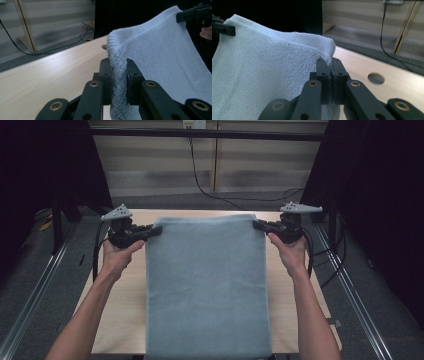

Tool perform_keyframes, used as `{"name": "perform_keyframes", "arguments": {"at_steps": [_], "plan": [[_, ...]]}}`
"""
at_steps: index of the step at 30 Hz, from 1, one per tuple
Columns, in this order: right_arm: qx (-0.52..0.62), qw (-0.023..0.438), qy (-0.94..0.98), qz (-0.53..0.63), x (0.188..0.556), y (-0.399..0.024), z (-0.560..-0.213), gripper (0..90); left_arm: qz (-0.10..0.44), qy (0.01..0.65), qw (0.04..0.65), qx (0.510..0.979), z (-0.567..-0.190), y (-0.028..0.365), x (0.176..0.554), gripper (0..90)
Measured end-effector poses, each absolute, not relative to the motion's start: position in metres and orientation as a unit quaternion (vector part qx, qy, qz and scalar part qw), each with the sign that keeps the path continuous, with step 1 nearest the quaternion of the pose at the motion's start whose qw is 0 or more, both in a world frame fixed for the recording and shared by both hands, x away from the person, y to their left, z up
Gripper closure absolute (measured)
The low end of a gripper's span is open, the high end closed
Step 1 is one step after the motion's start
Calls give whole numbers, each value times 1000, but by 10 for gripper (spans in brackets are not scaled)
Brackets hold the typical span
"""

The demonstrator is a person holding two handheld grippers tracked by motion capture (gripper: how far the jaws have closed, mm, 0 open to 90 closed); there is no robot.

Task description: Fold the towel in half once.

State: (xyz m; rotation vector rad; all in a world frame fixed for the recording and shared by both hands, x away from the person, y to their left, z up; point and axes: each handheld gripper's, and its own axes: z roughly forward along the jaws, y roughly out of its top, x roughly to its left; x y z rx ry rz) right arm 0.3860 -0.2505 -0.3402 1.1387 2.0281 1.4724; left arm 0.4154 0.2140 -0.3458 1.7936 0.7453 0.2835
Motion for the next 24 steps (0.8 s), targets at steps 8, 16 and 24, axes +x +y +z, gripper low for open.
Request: {"name": "perform_keyframes", "arguments": {"at_steps": [8,16,24], "plan": [[388,220,703,555,394,-246,-296,872,127,325,580,736,-320,220,429,785],[372,183,728,546,344,-245,-337,872,113,305,558,763,-357,228,382,786],[364,146,740,546,277,-245,-372,872,53,293,550,780,-399,241,311,786]]}}
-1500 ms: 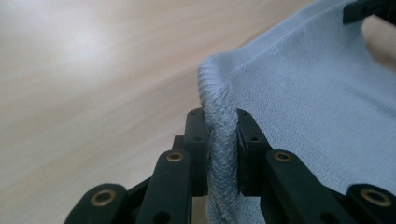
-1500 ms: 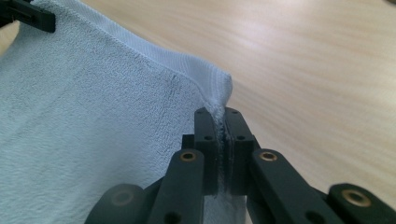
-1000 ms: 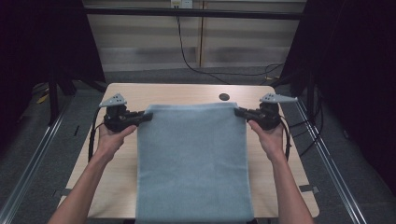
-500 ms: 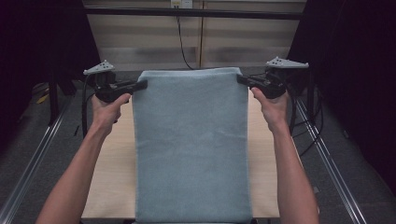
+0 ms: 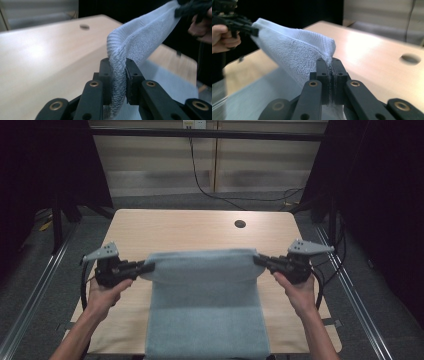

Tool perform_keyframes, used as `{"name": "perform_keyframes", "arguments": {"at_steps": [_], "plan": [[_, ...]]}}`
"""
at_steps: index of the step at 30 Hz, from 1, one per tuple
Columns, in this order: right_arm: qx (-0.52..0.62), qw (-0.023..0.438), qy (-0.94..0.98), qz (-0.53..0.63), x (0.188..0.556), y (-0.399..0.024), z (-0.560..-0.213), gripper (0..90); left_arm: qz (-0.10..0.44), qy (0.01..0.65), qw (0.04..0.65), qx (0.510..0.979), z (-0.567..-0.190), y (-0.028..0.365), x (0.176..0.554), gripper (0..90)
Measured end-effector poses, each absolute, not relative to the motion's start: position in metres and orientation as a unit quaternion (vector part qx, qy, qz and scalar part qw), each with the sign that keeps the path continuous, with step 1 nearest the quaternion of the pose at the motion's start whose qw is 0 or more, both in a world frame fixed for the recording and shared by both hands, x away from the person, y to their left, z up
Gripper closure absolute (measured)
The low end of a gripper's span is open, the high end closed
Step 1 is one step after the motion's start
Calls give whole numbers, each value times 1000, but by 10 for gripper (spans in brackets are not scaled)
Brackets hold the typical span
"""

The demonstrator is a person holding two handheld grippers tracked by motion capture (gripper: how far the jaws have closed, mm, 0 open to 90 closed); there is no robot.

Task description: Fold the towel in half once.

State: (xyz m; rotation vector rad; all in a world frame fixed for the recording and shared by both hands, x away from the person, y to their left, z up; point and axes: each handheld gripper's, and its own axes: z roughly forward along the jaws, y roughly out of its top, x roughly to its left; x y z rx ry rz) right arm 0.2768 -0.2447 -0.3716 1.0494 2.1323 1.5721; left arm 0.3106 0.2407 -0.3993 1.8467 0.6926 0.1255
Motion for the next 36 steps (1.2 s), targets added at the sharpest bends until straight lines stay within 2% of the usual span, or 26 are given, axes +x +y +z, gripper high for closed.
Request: {"name": "perform_keyframes", "arguments": {"at_steps": [5,9,10,13,15,19,21,26,29,32,33,34,36], "plan": [[366,123,763,518,236,-244,-397,872,29,295,541,787,-424,245,275,786],[373,96,773,505,214,-241,-417,872,31,293,516,804,-444,242,257,786],[379,82,785,483,202,-238,-434,872,57,278,491,824,-457,238,244,785],[390,50,793,466,190,-234,-460,872,4,289,460,839,-478,233,233,784],[389,36,804,449,184,-231,-472,871,0,283,442,851,-484,233,225,784],[397,26,820,412,178,-227,-486,871,-10,274,443,853,-487,238,224,781],[405,26,824,395,180,-226,-491,871,-22,277,416,866,-499,233,232,781],[409,29,827,384,191,-222,-495,872,-15,287,421,861,-501,229,247,787],[407,60,833,369,216,-221,-494,872,15,279,422,863,-503,224,272,789],[420,66,827,368,245,-221,-495,872,23,295,424,856,-504,221,292,789],[422,66,826,368,256,-222,-495,872,21,311,425,850,-504,220,312,790],[422,66,826,368,256,-222,-495,872,21,311,425,850,-504,220,312,790],[430,76,824,360,285,-220,-495,872,41,319,424,846,-505,217,334,790]]}}
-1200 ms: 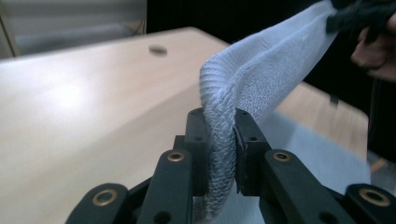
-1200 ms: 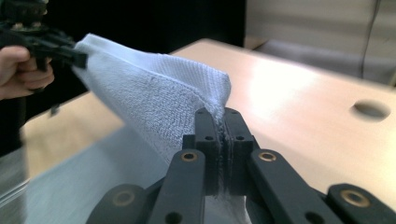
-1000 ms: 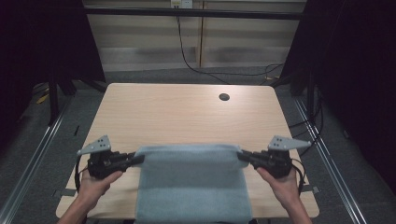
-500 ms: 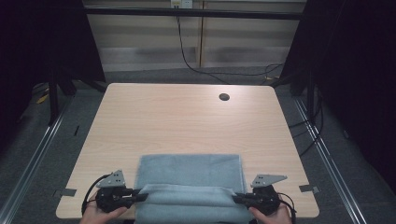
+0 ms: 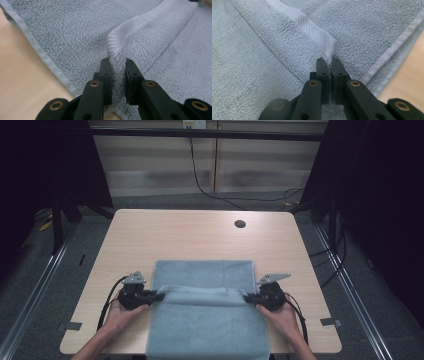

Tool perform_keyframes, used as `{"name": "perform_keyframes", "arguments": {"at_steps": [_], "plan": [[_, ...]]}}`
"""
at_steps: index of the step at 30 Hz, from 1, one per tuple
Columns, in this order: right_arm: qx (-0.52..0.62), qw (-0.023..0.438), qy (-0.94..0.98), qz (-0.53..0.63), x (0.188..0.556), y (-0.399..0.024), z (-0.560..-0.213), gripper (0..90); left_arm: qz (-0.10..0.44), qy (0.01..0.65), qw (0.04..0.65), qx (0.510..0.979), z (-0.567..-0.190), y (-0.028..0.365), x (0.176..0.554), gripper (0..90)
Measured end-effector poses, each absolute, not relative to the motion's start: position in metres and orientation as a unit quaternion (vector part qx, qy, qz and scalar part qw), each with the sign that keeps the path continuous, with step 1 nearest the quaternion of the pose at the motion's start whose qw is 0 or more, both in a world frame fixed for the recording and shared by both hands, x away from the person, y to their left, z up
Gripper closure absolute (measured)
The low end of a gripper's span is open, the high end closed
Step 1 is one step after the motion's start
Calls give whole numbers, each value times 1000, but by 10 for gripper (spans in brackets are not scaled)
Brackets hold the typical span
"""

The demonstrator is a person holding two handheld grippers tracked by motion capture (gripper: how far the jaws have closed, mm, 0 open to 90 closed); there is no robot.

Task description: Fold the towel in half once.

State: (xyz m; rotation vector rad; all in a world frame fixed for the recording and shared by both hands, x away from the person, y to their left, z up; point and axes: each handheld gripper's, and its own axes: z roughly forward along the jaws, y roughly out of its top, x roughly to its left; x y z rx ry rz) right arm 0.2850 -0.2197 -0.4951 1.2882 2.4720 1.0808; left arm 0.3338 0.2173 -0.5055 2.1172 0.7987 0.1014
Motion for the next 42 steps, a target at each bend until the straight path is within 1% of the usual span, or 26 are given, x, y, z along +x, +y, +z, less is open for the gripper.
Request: {"name": "perform_keyframes", "arguments": {"at_steps": [2,3,4,5,6,7,8,9,10,11,12,13,15,18,19,22,24,27,31,34,37,40,42], "plan": [[427,91,828,350,304,-217,-494,872,54,332,421,843,-506,215,347,790],[427,95,829,349,313,-215,-494,872,54,332,421,843,-506,215,347,790],[432,94,827,349,322,-215,-495,872,59,347,426,833,-507,216,359,791],[432,94,827,349,322,-215,-495,872,59,347,426,833,-507,216,359,791],[439,97,822,349,338,-214,-496,872,70,359,424,829,-507,216,369,792],[439,97,822,349,338,-214,-496,872,70,359,424,829,-507,216,369,791],[449,96,814,355,352,-212,-497,872,70,363,418,830,-507,217,379,791],[451,94,812,358,359,-211,-498,872,81,362,413,832,-506,217,384,791],[454,96,810,357,365,-210,-498,872,81,362,413,832,-506,217,384,791],[456,98,809,357,370,-209,-498,872,81,368,405,833,-505,217,400,791],[456,98,809,357,370,-209,-498,872,81,368,405,833,-505,217,400,792],[460,101,807,355,379,-206,-498,872,85,371,405,831,-505,217,403,792],[463,104,804,357,387,-204,-499,872,90,378,397,831,-504,215,415,792],[480,100,792,365,400,-203,-501,872,98,389,384,831,-503,212,435,792],[488,99,786,367,405,-204,-501,872,97,395,388,827,-503,211,439,792],[496,105,780,366,412,-204,-502,872,99,406,393,819,-505,206,452,791],[500,112,780,360,415,-205,-501,871,110,402,383,825,-503,199,456,790],[512,119,772,357,418,-205,-501,871,100,411,382,822,-503,198,463,790],[513,123,770,360,417,-207,-500,872,91,413,392,817,-502,203,462,789],[506,121,762,386,415,-211,-495,872,87,417,408,807,-497,207,457,789],[500,126,742,429,414,-219,-478,872,89,412,441,792,-478,210,450,789],[488,141,723,468,412,-226,-449,871,86,407,481,772,-451,215,443,788],[476,153,713,491,408,-232,-426,871,93,396,487,773,-436,217,438,788]]}}
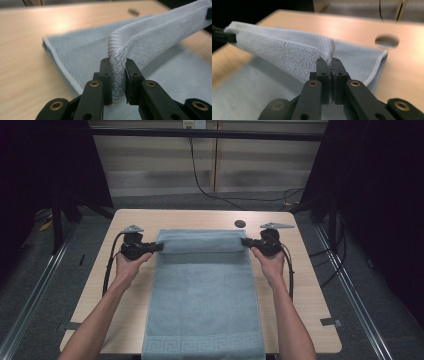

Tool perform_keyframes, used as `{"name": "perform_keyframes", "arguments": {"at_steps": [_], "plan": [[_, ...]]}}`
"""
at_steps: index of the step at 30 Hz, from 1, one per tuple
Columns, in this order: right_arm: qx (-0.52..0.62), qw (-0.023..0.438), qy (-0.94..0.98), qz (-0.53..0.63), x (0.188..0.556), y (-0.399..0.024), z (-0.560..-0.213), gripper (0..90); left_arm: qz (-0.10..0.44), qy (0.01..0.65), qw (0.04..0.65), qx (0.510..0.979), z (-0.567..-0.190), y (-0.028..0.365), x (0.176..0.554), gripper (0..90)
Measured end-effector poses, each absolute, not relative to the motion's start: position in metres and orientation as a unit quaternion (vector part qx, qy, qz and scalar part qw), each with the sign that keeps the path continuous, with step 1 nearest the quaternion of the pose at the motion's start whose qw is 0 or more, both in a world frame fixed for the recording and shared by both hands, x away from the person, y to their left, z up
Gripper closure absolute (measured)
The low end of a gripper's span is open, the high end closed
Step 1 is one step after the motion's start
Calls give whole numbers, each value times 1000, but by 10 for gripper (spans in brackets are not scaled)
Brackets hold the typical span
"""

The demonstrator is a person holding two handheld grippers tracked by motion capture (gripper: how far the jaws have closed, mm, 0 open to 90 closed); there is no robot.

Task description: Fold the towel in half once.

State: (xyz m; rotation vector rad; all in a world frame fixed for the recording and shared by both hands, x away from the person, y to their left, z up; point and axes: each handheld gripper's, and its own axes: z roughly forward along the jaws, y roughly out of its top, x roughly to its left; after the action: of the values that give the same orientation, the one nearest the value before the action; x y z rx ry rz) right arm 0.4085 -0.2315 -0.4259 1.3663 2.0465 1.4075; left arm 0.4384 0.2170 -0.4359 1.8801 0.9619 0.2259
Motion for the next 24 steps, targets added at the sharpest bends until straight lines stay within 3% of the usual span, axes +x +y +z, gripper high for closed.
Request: {"name": "perform_keyframes", "arguments": {"at_steps": [12,18,24], "plan": [[392,214,699,559,352,-233,-335,871,129,317,550,762,-338,235,365,788],[367,222,718,549,305,-232,-326,872,103,300,563,763,-352,238,323,789],[377,186,745,518,266,-238,-373,871,64,299,530,791,-398,234,290,786]]}}
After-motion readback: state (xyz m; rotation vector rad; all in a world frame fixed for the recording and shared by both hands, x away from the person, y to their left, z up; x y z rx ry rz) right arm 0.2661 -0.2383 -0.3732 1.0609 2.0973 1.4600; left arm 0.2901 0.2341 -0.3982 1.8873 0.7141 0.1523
